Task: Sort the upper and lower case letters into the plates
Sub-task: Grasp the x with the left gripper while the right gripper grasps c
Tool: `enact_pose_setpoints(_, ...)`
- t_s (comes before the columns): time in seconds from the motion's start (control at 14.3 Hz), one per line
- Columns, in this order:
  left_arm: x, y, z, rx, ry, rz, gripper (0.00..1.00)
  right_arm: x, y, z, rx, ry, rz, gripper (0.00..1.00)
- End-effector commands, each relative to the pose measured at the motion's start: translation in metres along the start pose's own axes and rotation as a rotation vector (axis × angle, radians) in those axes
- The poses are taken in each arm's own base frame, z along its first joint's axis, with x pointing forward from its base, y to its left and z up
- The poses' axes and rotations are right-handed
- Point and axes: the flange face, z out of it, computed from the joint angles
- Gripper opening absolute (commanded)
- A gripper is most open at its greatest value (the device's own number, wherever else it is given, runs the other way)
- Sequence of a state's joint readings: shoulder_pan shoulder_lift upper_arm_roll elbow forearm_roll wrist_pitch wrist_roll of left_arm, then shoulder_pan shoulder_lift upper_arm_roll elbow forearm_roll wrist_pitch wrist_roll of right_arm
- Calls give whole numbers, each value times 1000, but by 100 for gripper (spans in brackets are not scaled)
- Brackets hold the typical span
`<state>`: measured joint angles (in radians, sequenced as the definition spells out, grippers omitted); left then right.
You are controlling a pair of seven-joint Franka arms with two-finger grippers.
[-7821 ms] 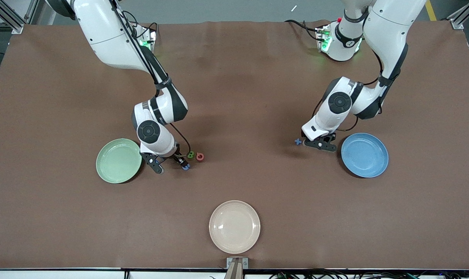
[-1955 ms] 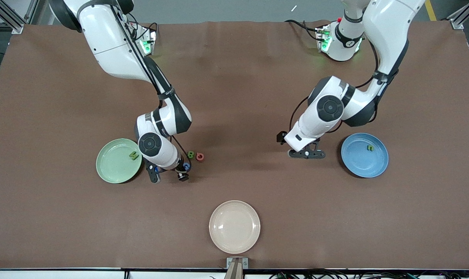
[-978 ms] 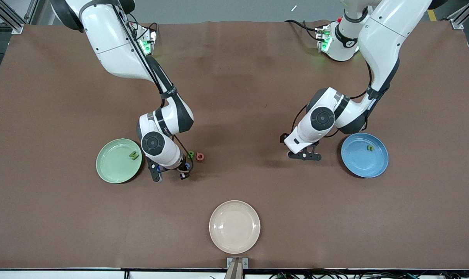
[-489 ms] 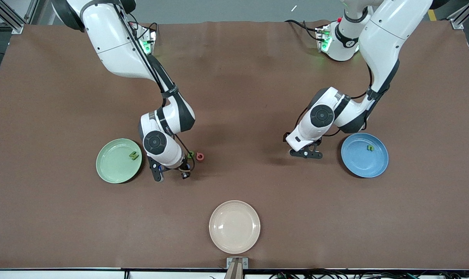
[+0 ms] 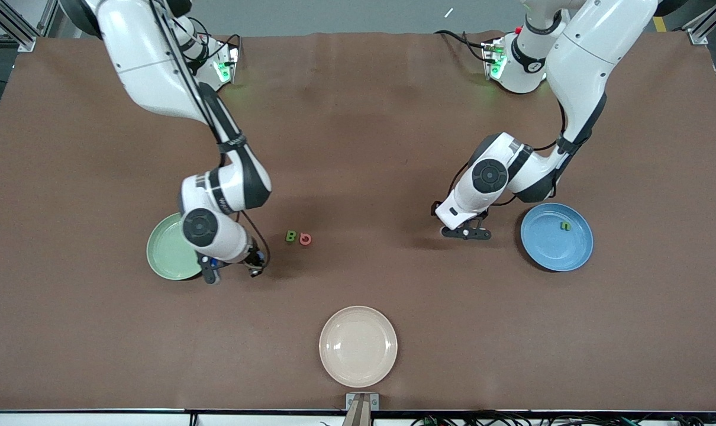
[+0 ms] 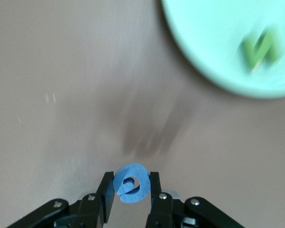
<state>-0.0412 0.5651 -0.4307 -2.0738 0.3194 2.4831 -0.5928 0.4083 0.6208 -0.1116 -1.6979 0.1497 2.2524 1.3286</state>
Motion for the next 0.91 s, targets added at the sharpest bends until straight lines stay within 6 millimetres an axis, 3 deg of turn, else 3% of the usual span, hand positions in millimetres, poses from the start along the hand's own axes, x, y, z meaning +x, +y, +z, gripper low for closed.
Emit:
enact_pose_setpoints(0.0, -3, 1, -1, 4, 16, -7, 83, 36, 57, -41, 2, -18, -80, 0)
enact_pose_setpoints(0.14, -3, -3, 0, 6, 14, -12, 77, 68, 91, -40, -4, -28, -143, 0)
enact_pose_setpoints(0.35, -4, -3, -1, 7, 14, -11, 66, 108, 139, -8, 36, -1, -209, 0)
enact_pose_setpoints(0.56, -3, -4, -4, 9, 18, -15, 56, 130, 154, 3, 21, -9, -235, 0)
enact_pose_setpoints(0.84, -4, -3, -3, 10, 15, -34, 50, 132, 159, 17, 7, -15, -240, 0)
